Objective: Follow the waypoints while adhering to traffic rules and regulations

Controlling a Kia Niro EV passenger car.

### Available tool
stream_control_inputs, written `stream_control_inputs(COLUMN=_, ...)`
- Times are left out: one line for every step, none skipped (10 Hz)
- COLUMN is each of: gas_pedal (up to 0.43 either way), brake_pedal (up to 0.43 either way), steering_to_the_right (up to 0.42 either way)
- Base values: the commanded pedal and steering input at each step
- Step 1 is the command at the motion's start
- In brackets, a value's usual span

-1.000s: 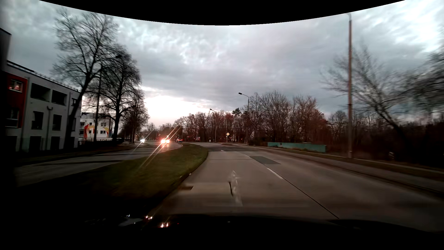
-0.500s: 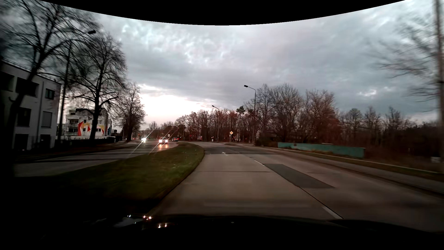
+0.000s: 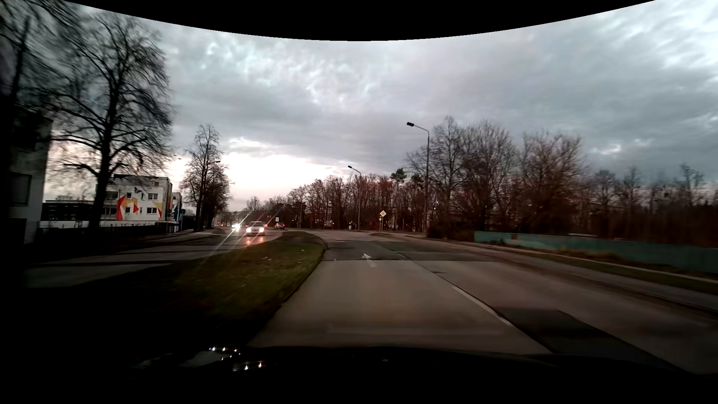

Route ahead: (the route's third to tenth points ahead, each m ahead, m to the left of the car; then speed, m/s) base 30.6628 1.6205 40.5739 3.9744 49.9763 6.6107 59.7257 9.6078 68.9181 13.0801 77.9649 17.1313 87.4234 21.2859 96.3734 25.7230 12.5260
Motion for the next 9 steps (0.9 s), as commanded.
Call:
stream_control_inputs(gas_pedal=0.098, brake_pedal=0.000, steering_to_the_right=-0.024)
stream_control_inputs(gas_pedal=0.098, brake_pedal=0.000, steering_to_the_right=-0.024)
stream_control_inputs(gas_pedal=0.098, brake_pedal=0.000, steering_to_the_right=-0.024)
stream_control_inputs(gas_pedal=0.098, brake_pedal=0.000, steering_to_the_right=-0.024)
stream_control_inputs(gas_pedal=0.098, brake_pedal=0.000, steering_to_the_right=-0.024)
stream_control_inputs(gas_pedal=0.098, brake_pedal=0.000, steering_to_the_right=-0.024)
stream_control_inputs(gas_pedal=0.098, brake_pedal=0.000, steering_to_the_right=-0.024)
stream_control_inputs(gas_pedal=0.087, brake_pedal=0.000, steering_to_the_right=-0.025)
stream_control_inputs(gas_pedal=0.087, brake_pedal=0.000, steering_to_the_right=-0.027)
